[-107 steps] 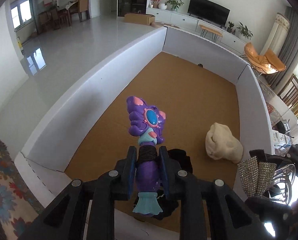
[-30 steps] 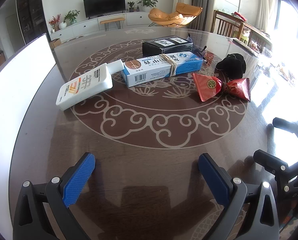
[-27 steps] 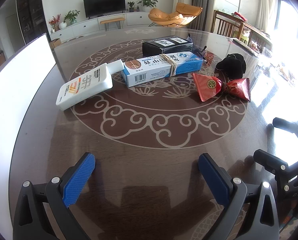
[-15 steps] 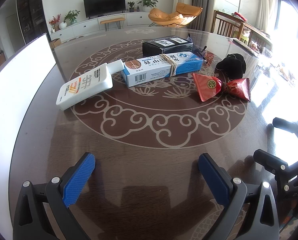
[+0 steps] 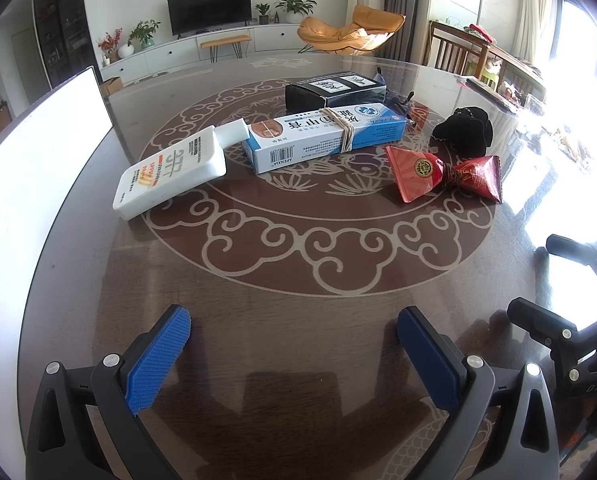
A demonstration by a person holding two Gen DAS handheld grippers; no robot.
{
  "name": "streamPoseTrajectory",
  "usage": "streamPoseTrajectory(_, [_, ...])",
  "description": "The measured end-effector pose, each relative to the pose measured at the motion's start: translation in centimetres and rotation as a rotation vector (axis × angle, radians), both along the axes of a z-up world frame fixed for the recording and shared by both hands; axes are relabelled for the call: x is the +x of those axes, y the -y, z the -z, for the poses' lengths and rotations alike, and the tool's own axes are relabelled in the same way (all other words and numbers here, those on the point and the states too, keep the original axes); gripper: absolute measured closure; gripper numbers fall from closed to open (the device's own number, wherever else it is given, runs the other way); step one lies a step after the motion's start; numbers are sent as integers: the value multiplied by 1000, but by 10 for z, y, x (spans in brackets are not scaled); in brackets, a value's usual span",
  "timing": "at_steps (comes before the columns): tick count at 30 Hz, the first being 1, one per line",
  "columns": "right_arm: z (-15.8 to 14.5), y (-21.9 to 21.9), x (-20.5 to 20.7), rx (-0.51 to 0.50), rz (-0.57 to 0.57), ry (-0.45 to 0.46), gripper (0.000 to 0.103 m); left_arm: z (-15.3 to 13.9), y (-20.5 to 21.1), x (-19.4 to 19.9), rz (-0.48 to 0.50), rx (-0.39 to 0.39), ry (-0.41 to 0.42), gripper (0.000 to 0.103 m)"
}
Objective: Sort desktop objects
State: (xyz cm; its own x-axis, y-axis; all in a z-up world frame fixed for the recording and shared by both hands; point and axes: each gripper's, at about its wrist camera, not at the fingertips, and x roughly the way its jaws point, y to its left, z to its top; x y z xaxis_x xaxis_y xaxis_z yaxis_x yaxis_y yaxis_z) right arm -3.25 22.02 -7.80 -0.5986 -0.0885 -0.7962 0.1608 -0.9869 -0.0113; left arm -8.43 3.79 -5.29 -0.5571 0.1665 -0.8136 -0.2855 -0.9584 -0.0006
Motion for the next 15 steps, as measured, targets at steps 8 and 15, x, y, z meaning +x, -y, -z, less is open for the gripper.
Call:
streamPoseTrajectory(8, [0, 0, 0, 0, 0, 0, 0, 0, 1, -1, -12, -2, -1, 0])
streamPoseTrajectory(15, [0, 0, 0, 0, 0, 0, 0, 1, 12, 0, -61, 9, -1, 0])
